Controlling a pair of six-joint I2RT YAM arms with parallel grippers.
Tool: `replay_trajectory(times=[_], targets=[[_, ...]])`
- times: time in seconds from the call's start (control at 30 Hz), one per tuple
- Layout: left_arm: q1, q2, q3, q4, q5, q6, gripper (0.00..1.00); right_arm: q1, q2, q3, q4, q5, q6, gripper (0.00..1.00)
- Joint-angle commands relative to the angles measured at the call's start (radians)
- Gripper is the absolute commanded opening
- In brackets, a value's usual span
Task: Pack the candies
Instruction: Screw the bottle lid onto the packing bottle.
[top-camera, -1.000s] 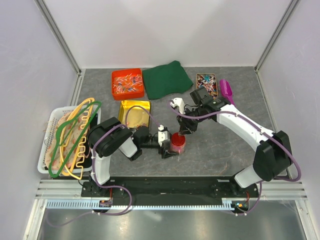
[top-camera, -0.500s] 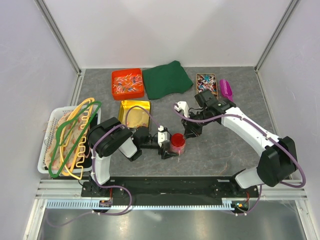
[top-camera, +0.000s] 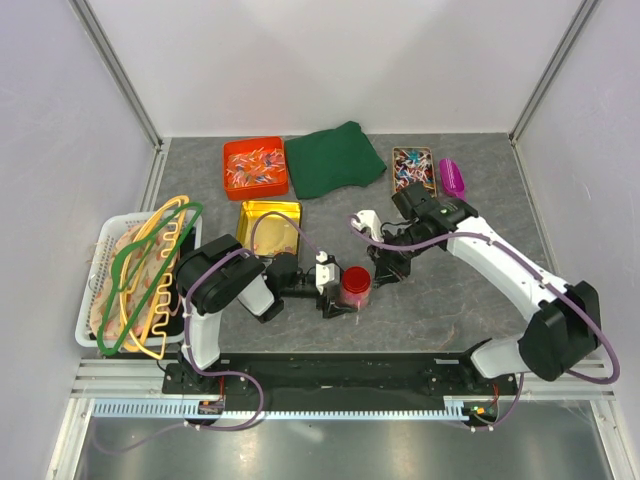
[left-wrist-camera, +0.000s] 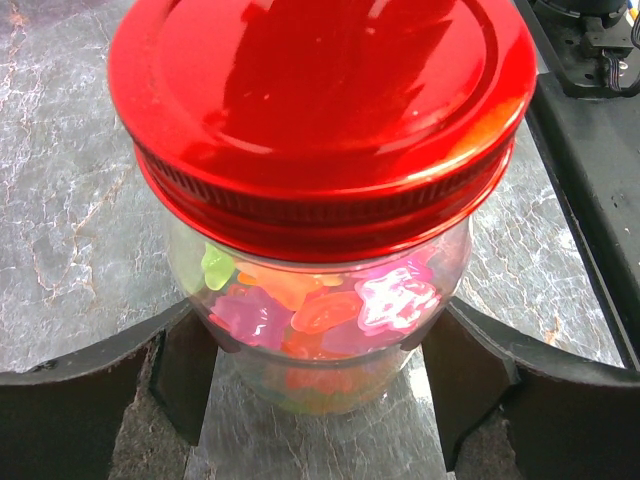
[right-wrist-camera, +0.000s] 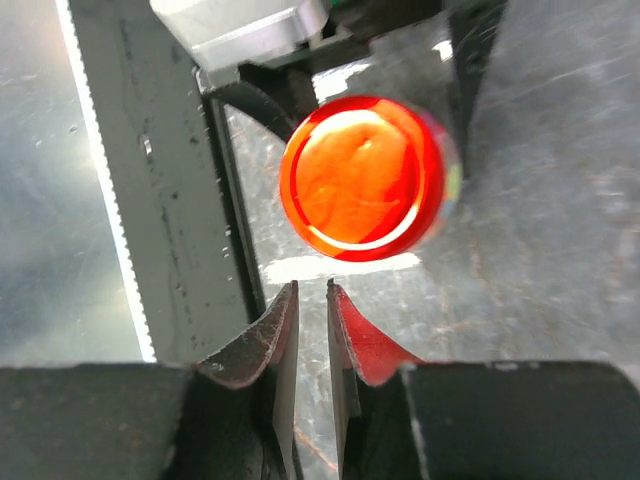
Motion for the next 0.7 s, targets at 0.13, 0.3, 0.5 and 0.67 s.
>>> replay_trajectory(times=[0.13,0.3,0.5,0.67], targets=[[0.003,0.004,-0.005,0.090,-0.020,0.037,0.81,-0.001,-0.003,0.095,0.136,0.058,0.067,0.43],[0.005,0.004,-0.003,0.090,-0.020,0.037,0.81,0.001,0.104,0.148,0.148,0.019,0.063,0.54],[0.003,0.003,-0.005,0.092,-0.020,0.037,0.81,0.001,0.179,0.210,0.162,-0.019,0.063,0.57],[0.003,0.003,-0.005,0.090,-0.023,0.039,0.81,0.004,0.210,0.230,0.150,-0.043,0.061,0.57]])
